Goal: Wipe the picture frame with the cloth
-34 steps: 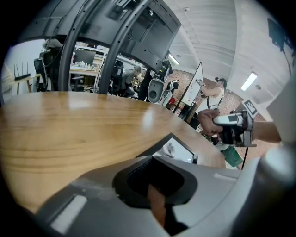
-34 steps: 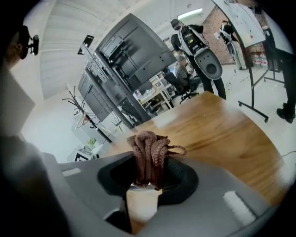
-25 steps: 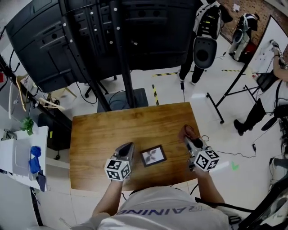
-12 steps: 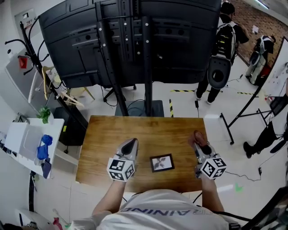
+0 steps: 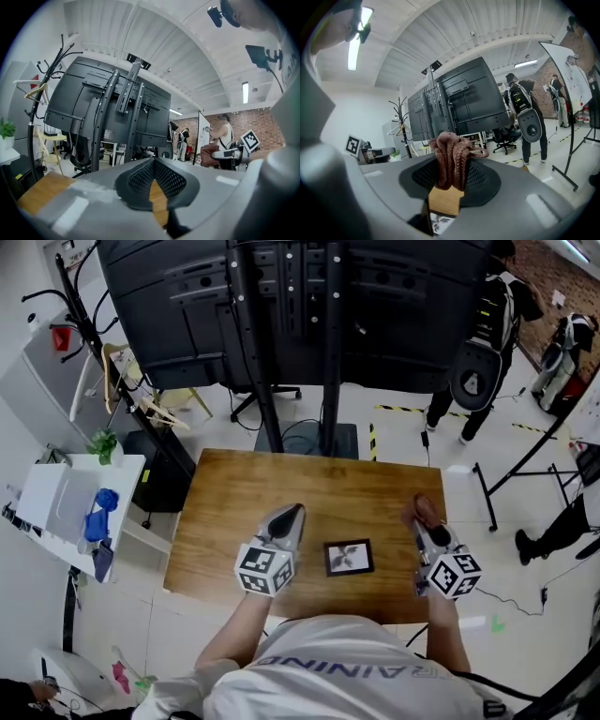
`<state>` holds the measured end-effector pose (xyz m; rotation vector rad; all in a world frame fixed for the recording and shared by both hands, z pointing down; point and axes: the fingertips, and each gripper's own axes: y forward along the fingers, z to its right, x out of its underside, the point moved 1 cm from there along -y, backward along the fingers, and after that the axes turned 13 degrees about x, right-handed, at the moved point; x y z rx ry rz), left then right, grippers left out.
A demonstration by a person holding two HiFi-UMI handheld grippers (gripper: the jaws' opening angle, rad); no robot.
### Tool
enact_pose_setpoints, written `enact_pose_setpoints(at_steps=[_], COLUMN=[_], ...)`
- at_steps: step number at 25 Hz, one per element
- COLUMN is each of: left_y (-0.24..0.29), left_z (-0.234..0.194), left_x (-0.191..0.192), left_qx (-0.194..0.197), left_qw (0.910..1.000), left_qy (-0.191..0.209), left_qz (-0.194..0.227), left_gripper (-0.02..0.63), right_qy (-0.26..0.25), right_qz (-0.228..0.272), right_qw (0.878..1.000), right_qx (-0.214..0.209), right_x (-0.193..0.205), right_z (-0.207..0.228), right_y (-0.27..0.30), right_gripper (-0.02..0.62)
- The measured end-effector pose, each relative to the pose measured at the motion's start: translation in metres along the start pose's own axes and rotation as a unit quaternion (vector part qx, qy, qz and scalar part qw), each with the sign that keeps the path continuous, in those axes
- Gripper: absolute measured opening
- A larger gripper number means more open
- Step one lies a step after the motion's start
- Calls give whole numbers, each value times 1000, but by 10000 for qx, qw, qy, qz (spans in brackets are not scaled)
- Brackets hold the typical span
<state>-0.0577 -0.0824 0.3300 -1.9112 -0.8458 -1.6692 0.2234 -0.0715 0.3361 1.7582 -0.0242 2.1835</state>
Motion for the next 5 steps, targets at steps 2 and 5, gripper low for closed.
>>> enact_pose_setpoints(at_steps=[2, 5], left_y=[-1, -3], left_z=[-1, -4], left_x=[0, 2], left_qx=[12, 28], left_qw=[10000, 10000], left_qy=[-21, -34], left_qz=[7, 11], left_gripper=[5, 5], right_qy=[-9, -36], right_qz=[-31, -54], right_qw=[10000, 10000], right_qx=[-20, -41], right_x=[1, 3], right_z=[-3, -7], right_y=[2, 4], right_gripper=[121, 121])
